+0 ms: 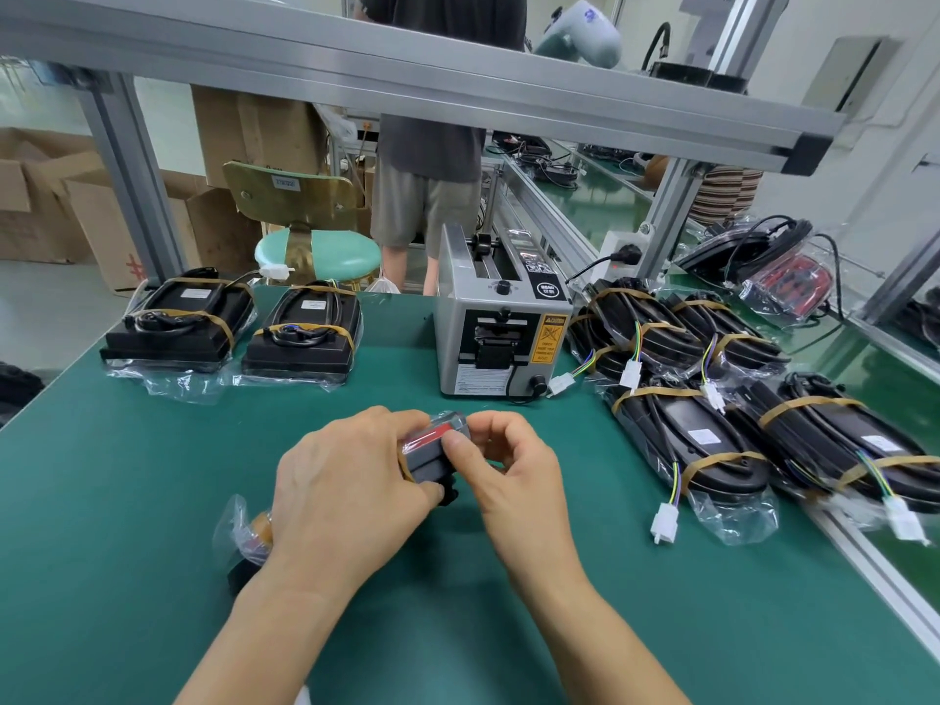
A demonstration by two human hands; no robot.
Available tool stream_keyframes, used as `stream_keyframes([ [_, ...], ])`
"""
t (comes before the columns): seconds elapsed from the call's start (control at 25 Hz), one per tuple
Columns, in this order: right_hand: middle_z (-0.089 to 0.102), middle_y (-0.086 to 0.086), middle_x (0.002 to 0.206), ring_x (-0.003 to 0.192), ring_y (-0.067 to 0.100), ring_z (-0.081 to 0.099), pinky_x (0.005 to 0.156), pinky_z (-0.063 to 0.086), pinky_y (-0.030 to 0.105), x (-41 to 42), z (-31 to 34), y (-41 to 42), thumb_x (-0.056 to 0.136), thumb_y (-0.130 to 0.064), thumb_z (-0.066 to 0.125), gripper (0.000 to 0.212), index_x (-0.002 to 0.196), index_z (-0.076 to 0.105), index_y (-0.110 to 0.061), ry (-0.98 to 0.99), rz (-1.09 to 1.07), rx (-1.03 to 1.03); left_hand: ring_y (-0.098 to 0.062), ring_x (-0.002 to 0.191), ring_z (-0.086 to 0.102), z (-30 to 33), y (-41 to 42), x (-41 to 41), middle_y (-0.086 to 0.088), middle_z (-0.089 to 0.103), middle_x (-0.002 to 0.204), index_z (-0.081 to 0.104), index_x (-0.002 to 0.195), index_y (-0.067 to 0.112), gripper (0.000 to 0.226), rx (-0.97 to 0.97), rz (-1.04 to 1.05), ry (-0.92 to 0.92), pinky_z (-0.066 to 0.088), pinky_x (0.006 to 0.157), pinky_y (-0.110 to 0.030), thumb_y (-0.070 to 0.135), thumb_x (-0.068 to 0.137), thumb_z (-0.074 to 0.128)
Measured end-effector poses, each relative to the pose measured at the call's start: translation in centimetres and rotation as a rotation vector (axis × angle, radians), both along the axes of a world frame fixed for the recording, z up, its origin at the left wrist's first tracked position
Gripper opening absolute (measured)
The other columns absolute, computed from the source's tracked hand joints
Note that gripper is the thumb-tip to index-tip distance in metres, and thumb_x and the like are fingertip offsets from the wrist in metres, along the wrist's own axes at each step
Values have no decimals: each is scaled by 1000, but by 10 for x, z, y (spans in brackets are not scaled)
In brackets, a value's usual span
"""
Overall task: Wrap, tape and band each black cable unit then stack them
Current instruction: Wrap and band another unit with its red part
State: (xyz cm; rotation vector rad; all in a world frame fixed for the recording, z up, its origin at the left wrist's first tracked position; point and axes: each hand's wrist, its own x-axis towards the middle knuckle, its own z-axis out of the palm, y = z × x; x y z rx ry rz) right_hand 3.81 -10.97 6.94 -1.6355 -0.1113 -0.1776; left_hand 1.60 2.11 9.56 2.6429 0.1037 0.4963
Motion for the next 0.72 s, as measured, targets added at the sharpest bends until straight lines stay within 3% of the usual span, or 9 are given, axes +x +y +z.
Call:
stream_keyframes([
  [0.08,71,-1,82,74,8,61,76,52,26,6,1,-2,87,-14,67,2,85,68,-13,21,7,-35,-22,85,61,0,1,1,10,67,88,64,96,38,39,-6,5,-2,46,68,-31,49,61,74],
  [0.16,67,-3,75,68,7,56,72,50,29,10,3,-3,89,-12,63,10,80,68,-14,45,7,-11,-22,83,61,1,2,2,10,67,87,65,95,38,39,-13,7,-7,45,67,-30,47,59,76],
  [0.32,66,-4,74,67,4,57,65,50,24,15,5,-2,91,-13,58,16,78,65,-17,93,41,39,-22,81,60,2,4,2,9,67,83,65,93,37,39,-29,2,4,43,65,-30,47,57,76],
  [0.4,67,-4,82,72,4,57,69,52,25,13,4,-2,87,-19,65,2,87,63,-18,80,80,-39,-21,80,61,2,5,3,9,66,81,63,93,37,41,-36,2,3,43,64,-29,53,55,69],
  [0.48,64,-3,84,72,3,56,69,53,25,11,3,-4,86,-18,69,9,90,61,-19,108,131,-75,-20,80,61,3,5,4,10,66,83,62,94,37,45,-13,-2,11,45,65,-30,57,54,59],
  [0.6,61,-13,66,55,-5,54,53,48,14,16,12,-2,89,-17,63,11,80,58,-19,286,197,72,-19,83,60,2,6,6,11,65,87,62,98,36,44,37,-20,22,47,67,-30,56,59,58],
  [0.72,57,-14,54,48,0,53,48,46,15,25,19,-3,87,-16,60,13,75,54,-18,394,207,111,-18,84,60,3,7,5,12,64,88,61,99,38,47,48,-32,19,46,67,-29,56,57,51],
])
